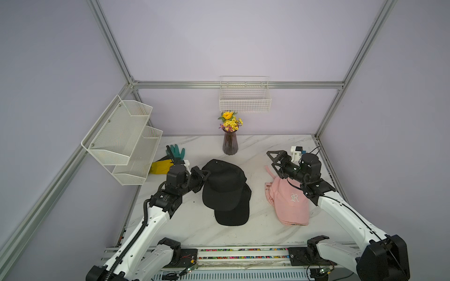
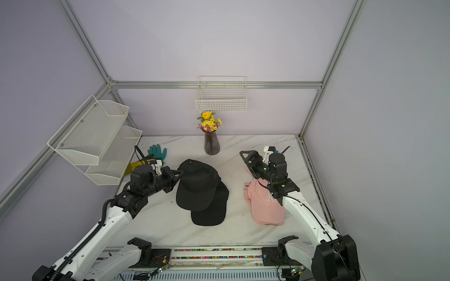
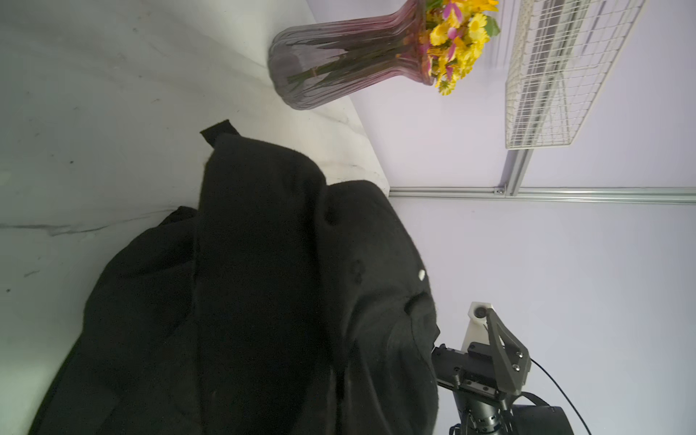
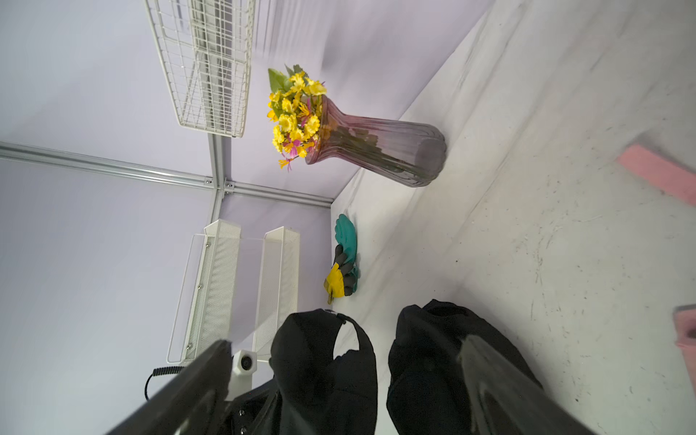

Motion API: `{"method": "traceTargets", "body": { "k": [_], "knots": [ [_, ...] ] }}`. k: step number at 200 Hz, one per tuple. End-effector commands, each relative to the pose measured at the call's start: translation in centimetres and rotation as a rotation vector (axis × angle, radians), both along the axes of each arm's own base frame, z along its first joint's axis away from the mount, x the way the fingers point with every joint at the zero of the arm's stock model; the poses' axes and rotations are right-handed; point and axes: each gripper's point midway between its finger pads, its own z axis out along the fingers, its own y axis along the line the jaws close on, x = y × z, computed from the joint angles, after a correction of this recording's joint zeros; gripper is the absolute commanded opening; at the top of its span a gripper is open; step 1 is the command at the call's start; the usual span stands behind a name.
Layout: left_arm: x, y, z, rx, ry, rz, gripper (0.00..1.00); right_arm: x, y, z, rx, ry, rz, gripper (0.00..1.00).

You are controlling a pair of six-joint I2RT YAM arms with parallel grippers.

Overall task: Stack the baseball caps by color
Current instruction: Place the baseball cap on the baseball cap.

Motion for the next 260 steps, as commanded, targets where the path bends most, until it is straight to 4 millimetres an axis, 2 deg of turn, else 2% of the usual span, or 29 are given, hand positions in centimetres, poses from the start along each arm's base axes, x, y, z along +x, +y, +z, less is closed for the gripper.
{"method": "traceTargets", "body": {
  "k": [1,31,60,109,128,172,204,219,260],
  "knots": [
    [-0.4,0.2,0.4,-0.013,-0.017,0.067,0.00,-0.2,-0.3,-0.3,-0.024,0.026,0.003,0.97],
    [-0.7,-0.6,-0.7,0.005,-0.010,0.082,0.00,-0.3,-0.3,-0.5,-0.033,0.034,0.006,0.97],
    [-0.9,-2.6,-1.5,-0.016,-0.018,0.060,0.00,-0.5,-0.3,-0.7,-0.042,0.038,0.011,0.97],
    [-0.2,-4.6,-2.1,-0.062,-0.076,0.056,0.00,-0.9,-0.3,-0.9,-0.043,0.038,0.016,0.97],
    [0.0,-4.7,-2.8,-0.078,-0.076,0.073,0.00,-1.0,-0.3,-0.6,-0.044,0.031,0.021,0.97],
    [-0.2,-3.5,-4.6,-0.033,-0.035,0.123,0.00,-1.3,-0.5,-0.5,-0.052,0.026,0.015,0.97],
    [-0.4,-3.7,-6.1,-0.049,-0.014,0.119,0.00,-1.4,-0.5,-0.7,-0.053,0.030,0.018,0.97],
    [-0.5,-4.0,-6.5,-0.054,-0.001,0.103,0.07,-1.4,-0.4,-0.7,-0.053,0.033,0.019,0.97],
    [-0.9,-3.9,-6.4,-0.033,-0.002,0.091,0.48,-1.5,-0.5,-0.8,-0.057,0.034,0.020,0.97]
  ]
}}
